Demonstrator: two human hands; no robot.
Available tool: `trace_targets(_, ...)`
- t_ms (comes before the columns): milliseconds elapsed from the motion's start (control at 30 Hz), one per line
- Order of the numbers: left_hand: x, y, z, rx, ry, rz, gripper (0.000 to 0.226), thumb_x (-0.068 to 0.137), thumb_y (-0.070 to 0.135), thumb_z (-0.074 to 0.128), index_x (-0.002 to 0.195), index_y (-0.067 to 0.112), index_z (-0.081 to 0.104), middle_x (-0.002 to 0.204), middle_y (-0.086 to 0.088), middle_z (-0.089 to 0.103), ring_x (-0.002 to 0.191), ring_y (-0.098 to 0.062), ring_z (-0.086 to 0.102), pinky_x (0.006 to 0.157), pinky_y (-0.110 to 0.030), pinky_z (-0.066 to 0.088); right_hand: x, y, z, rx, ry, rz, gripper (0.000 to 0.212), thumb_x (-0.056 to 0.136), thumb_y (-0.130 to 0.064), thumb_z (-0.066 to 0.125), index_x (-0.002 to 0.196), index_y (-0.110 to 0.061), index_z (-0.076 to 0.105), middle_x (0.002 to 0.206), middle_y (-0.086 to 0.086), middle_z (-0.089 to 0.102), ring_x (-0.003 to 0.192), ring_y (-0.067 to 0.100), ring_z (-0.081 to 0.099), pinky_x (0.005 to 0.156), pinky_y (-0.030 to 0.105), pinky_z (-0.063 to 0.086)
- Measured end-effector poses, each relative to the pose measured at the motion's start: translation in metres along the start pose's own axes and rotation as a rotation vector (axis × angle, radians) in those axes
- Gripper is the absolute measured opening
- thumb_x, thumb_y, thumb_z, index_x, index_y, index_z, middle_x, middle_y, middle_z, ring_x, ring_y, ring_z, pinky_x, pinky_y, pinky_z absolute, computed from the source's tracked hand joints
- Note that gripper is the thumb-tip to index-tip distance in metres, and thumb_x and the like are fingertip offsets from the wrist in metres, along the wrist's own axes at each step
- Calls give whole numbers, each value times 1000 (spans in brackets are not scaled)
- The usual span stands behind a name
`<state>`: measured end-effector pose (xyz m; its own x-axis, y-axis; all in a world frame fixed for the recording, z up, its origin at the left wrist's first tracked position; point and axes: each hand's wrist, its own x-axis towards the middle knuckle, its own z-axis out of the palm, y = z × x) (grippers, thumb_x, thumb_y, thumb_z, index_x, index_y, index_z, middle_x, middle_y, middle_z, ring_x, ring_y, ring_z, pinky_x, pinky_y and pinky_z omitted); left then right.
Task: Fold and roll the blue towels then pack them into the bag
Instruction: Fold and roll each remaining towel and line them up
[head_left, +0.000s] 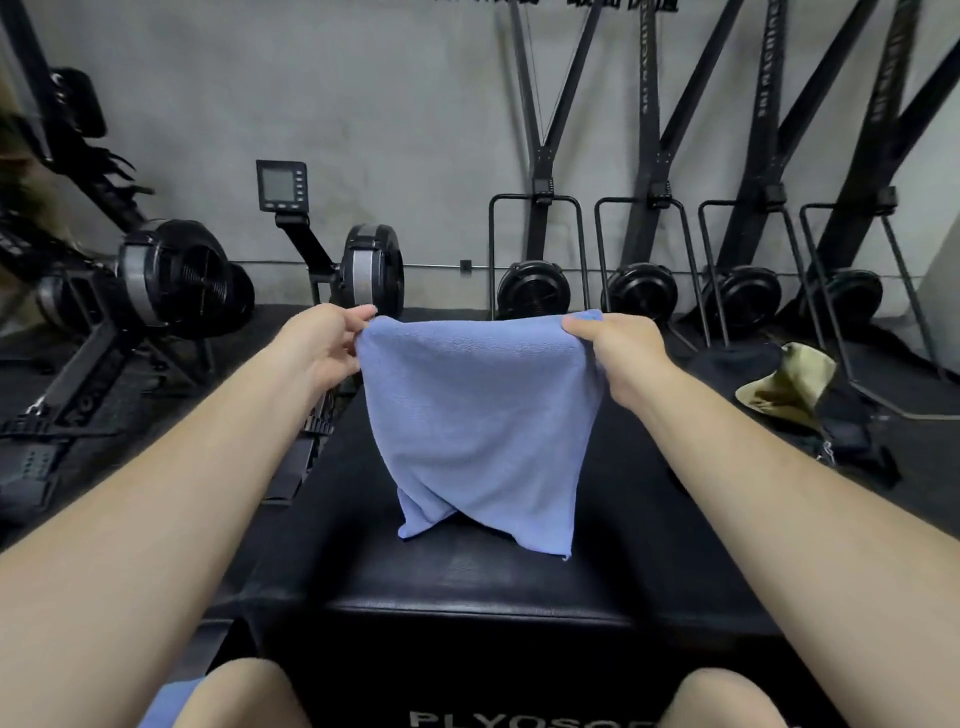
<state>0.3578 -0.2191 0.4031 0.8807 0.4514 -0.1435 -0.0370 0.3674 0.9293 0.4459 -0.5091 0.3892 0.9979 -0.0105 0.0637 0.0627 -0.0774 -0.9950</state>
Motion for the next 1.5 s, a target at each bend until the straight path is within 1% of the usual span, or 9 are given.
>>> trace_targets(67,-1,0,3,3,-32,-57,35,94,-13,32,113,-2,59,106,-14,60,88,-19,60,89,-31,51,0,-3,-1,17,36,-6,24,84,-21,79,98,-3,76,94,7,77,91,23,70,71,25,44)
trace_targets(100,0,1,4,-2,-33,-77,33,94,-11,32,107,-2,60,99,-11,59,80,-17,55,88,-30,48,1,-4,-1,11,55,-10,29,86,-24,77,99,2,73,98,13,75,124,21,48,72,26,42)
trace_targets(133,3,1,4,-4,-33,-92,29,94,-8,35,105,-2,61,92,-7,57,74,-14,49,84,-29,47,1,-5,-1,-10,68,-13,29,89,-27,74,97,1,72,99,17,73,84,9,40,74,28,40)
trace_targets(367,16,10,5,-126,82,84,20,95,-7,59,112,3,61,99,-6,65,78,-13,65,64,-21,57,6,-20,-5,-131,155,-23,52,104,-40,47,122,6,63,123,20,60,86,21,53,98,43,50)
trace_targets(600,8,36,8,-115,113,318,25,87,-13,64,98,9,63,94,-10,67,84,-18,68,64,-21,58,12,-35,-5,-35,120,-63,23,94,-28,67,78,-19,52,79,5,47,70,22,41,62,28,34)
trace_targets(767,-1,45,10,-109,144,351,24,86,-12,66,90,12,64,84,-7,66,72,-15,66,53,-17,53,8,-44,-7,145,36,-131,26,91,-10,68,111,-27,67,119,0,67,108,21,65,82,34,51)
trace_targets(1033,-9,53,9,-3,181,381,28,85,-7,64,95,15,76,86,-2,71,67,-10,63,52,-15,48,-8,-59,-9,158,88,-206,32,97,-11,50,113,-27,72,121,0,70,114,21,65,99,39,55)
trace_targets(1200,-21,59,7,-16,182,416,33,84,-12,64,99,15,75,90,-2,70,78,-13,66,69,-20,54,-28,-72,-17,154,-12,-285,35,87,-2,65,106,-31,73,115,-4,71,110,15,65,95,31,55)
trace_targets(1500,-46,84,14,56,170,509,46,72,-19,57,96,17,74,88,-6,63,73,-20,55,60,-25,44,-48,-103,-30,241,-21,-344,43,81,7,64,103,-28,75,108,-1,73,107,17,67,88,27,55)
